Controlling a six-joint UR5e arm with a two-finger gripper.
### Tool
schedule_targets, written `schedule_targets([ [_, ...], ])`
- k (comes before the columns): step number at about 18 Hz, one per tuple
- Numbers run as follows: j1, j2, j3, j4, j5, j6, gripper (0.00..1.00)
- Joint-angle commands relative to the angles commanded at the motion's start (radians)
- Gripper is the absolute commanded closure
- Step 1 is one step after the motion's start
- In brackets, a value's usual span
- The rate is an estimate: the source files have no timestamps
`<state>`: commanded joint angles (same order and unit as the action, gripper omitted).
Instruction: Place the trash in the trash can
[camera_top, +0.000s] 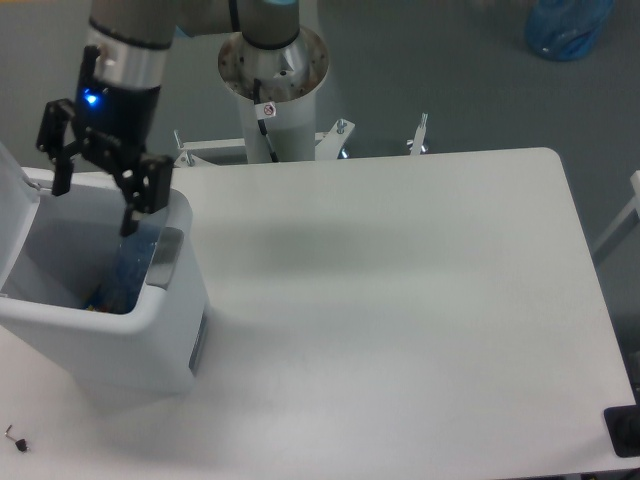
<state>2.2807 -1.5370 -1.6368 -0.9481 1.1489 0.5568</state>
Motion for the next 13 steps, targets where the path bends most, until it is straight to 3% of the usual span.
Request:
schedule_targets([
  [2,0.080,-0.006,-0.002,-0.001,0.059,0.012,0.00],
  [5,0.147,-0.023,-0.029,-0.001,0.213,0.235,0.00],
  [8,0.183,-0.060,-0.034,-0.008,0.311,0.411,0.00],
  [13,0.230,-0.045,-0.041,-0.021,0.433,0.619,0.00],
])
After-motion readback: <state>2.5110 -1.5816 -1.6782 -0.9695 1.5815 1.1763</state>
